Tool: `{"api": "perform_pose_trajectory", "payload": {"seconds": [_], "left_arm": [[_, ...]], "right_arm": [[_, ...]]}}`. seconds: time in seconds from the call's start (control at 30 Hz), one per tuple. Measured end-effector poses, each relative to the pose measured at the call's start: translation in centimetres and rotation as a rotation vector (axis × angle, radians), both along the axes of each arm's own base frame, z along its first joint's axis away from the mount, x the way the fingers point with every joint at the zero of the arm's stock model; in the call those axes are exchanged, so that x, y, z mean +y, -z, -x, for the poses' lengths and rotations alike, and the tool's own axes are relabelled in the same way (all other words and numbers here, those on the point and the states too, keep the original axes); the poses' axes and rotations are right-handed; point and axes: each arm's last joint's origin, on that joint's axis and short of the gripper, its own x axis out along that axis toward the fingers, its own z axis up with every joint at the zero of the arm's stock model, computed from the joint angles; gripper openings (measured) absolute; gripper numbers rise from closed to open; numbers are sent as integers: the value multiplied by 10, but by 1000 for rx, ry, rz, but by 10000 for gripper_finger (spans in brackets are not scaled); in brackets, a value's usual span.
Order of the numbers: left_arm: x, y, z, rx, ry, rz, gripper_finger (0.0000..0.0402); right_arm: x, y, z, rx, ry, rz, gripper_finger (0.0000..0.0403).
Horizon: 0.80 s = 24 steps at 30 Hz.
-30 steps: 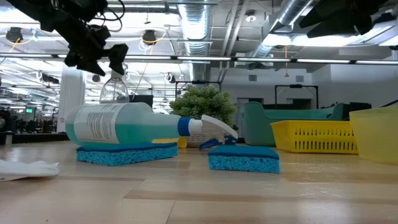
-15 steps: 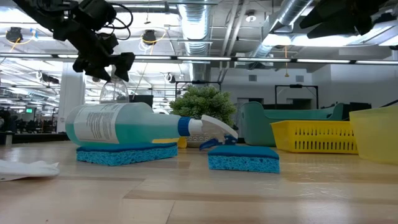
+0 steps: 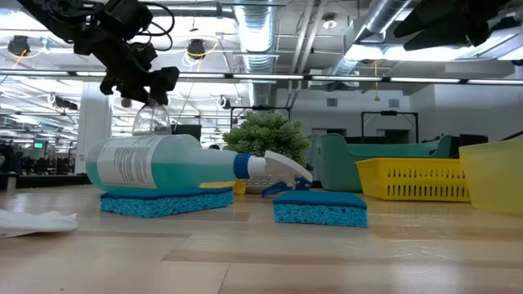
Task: Pick & Place Kitchen Items
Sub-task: Put the transparent bottle into the bottom yellow bin
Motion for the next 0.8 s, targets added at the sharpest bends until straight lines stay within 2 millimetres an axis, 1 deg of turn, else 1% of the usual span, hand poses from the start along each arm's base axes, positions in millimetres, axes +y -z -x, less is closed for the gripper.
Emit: {"api": "perform_pose_trajectory", "payload": {"seconds": [0.07, 0.1, 0.4, 0.5, 0.67, 0.8], "left_arm": [[0, 0, -1, 22, 31, -5, 135], [0, -1, -1, 33, 39, -8, 131], [0, -3, -1, 66, 67, -37, 131], [-2, -8, 1, 56, 71, -61, 131], [-13, -20, 5, 8, 146, -97, 131], [-26, -31, 9, -59, 257, -125, 131]], "right_arm": [[0, 0, 0, 0, 0, 0, 228], [0, 0, 0, 0, 0, 0, 228], [0, 0, 0, 2, -2, -2, 228], [0, 0, 0, 2, -2, -2, 228], [0, 0, 0, 2, -1, 1, 228], [0, 0, 0, 2, 1, 3, 228]]}}
